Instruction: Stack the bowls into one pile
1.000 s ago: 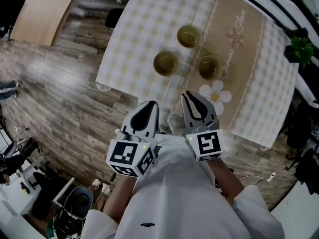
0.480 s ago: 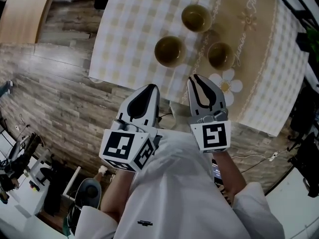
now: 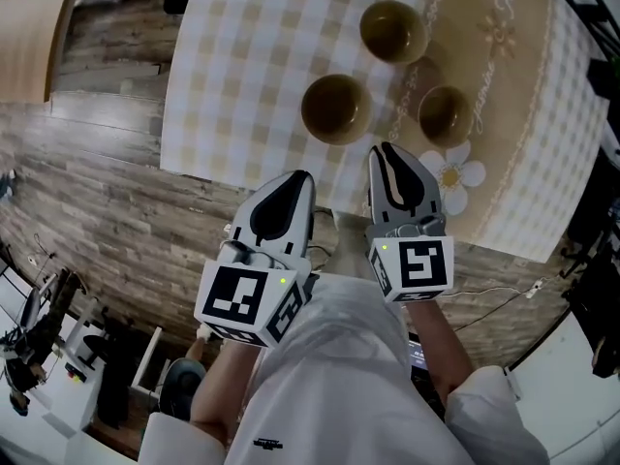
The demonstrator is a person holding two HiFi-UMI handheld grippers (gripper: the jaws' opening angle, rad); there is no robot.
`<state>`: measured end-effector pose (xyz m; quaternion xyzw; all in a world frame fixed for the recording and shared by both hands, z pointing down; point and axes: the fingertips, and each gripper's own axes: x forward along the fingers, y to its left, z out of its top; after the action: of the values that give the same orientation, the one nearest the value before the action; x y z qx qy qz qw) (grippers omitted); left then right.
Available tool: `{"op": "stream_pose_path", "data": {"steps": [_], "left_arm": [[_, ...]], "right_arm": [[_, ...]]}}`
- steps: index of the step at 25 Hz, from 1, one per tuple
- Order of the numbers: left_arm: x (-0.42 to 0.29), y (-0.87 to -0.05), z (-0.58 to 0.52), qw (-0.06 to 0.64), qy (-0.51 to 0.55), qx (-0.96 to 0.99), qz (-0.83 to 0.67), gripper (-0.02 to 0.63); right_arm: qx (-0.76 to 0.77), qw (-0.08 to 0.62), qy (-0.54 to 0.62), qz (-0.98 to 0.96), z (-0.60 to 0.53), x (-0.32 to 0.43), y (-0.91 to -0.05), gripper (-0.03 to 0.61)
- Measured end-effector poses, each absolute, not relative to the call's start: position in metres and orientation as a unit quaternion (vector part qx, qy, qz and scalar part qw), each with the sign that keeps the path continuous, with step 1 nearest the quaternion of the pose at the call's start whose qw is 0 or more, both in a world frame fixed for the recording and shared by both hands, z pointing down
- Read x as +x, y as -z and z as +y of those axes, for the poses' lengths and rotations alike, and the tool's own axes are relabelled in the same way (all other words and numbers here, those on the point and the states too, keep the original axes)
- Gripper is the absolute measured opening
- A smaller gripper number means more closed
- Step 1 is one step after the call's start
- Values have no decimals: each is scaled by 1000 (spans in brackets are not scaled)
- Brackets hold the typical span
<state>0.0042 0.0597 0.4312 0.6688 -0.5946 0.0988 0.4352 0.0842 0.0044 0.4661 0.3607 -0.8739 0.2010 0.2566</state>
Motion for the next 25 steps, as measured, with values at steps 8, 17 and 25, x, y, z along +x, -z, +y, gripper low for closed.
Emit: {"op": "stream_pose_path", "data": {"steps": [8, 17, 25], "left_arm": [[3, -457, 47, 441, -96, 676, -582, 31], [6, -479, 37, 452, -101, 676, -573, 31], [5, -489, 35, 455, -102, 667, -581, 31]], "right_arm": [[413, 261, -272, -829, -8, 87, -507, 37], [430, 249, -332, -802, -14, 84, -532, 37], [448, 235, -369, -779, -20, 82, -551, 37]]}}
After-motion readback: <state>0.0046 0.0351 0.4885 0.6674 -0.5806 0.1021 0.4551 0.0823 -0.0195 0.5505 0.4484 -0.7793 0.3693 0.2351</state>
